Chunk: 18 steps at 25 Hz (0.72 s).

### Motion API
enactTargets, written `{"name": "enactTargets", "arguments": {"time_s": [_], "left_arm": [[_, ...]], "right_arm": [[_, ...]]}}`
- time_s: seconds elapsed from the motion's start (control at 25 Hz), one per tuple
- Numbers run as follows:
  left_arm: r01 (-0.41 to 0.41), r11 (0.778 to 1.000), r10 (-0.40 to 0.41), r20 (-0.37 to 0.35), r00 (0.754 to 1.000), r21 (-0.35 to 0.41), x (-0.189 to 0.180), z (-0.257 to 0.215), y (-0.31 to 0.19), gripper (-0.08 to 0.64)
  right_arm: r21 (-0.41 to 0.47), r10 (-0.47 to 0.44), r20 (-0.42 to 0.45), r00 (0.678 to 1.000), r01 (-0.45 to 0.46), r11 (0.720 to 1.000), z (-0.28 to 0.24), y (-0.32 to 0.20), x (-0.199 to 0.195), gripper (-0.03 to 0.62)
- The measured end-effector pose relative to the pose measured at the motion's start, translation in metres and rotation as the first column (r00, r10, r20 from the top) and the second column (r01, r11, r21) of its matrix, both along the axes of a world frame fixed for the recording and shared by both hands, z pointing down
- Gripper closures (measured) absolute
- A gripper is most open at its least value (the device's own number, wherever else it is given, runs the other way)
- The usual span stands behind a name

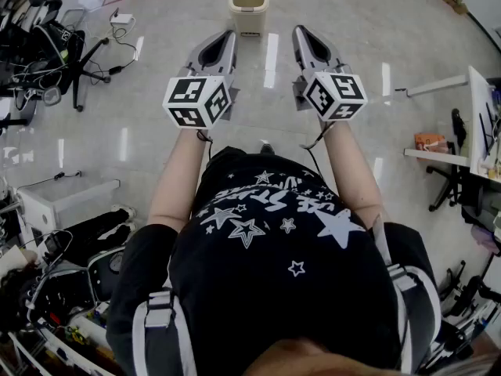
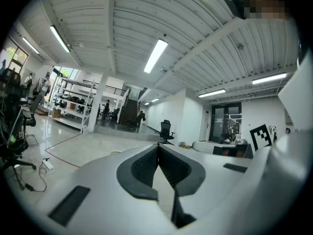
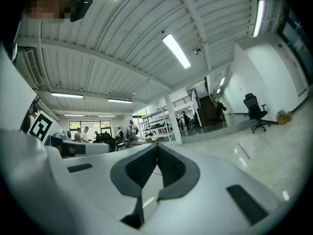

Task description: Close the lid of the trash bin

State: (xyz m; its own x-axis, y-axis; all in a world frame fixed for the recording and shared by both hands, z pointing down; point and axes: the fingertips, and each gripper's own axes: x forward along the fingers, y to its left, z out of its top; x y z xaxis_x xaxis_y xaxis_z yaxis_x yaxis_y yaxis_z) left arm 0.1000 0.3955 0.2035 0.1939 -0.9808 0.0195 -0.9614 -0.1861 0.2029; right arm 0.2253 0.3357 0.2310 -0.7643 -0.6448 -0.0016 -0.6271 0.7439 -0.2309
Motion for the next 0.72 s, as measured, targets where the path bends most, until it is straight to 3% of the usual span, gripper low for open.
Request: {"name": "enactTargets", "arguments": {"time_s": [0.44,0.72], "left_arm": [[0.006,1.0,-0.006,0.014,1.0,-0.017,-0.012,0.01,-0.018,0.548],[-0.051,0.998,0.05,-0.01,0.999,-0.033,-0.043,0.018,-0.058,0.548]], "right_arm": [[-0.035,-0.019,-0.043,0.999,0.018,0.999,0.021,-0.021,-0.014,0.586],[-0.024,0.036,-0.076,0.996,-0.038,0.999,0.018,-0.055,-0.04,0.586]]}}
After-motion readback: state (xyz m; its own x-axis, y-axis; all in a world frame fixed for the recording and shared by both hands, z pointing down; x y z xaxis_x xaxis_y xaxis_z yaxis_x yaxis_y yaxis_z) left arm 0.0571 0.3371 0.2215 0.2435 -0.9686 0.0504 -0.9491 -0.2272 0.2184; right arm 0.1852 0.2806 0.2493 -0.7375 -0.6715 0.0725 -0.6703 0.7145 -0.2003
